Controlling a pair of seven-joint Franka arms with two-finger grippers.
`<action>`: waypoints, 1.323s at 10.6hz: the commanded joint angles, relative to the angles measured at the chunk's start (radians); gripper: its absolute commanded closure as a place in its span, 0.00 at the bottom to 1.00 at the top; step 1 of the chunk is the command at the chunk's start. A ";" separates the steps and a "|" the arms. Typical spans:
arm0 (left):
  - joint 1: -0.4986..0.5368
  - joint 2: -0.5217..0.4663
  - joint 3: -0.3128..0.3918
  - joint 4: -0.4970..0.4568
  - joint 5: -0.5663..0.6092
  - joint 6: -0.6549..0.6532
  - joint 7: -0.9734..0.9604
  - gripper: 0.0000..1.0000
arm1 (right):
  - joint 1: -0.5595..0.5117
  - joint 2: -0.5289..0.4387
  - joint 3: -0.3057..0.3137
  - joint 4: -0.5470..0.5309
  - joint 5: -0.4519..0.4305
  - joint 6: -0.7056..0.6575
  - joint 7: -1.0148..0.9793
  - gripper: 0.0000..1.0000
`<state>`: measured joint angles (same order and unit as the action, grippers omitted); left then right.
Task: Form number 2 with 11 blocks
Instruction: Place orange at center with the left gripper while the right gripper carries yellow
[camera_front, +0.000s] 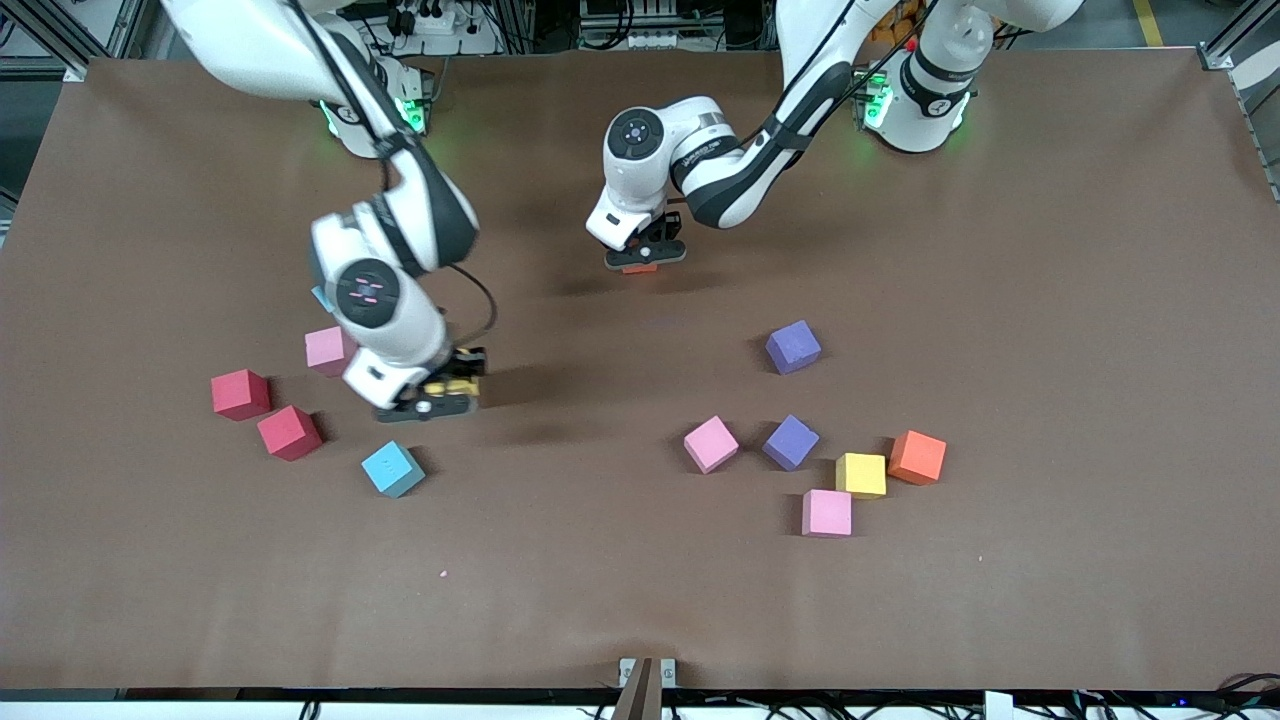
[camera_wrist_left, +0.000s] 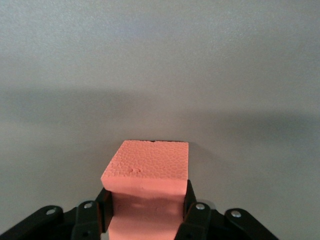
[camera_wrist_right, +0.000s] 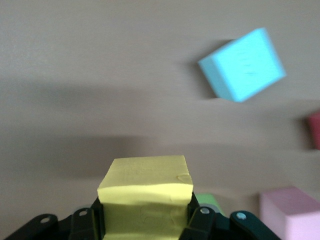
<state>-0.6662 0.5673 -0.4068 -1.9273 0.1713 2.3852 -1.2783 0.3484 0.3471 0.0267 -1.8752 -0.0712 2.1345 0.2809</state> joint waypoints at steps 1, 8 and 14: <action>-0.039 0.003 0.008 0.048 0.036 -0.099 -0.018 0.44 | -0.029 -0.048 0.015 -0.032 -0.012 -0.030 -0.034 0.84; -0.056 0.020 0.008 0.073 0.036 -0.107 -0.009 0.00 | -0.031 -0.054 0.015 -0.038 -0.009 -0.030 -0.034 0.84; 0.090 -0.092 0.017 0.106 0.031 -0.187 -0.049 0.00 | -0.017 -0.048 0.022 -0.038 0.001 -0.015 -0.104 0.85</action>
<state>-0.6477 0.5195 -0.3847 -1.8167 0.1814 2.2297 -1.3084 0.3347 0.3137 0.0357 -1.8972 -0.0711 2.1098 0.2148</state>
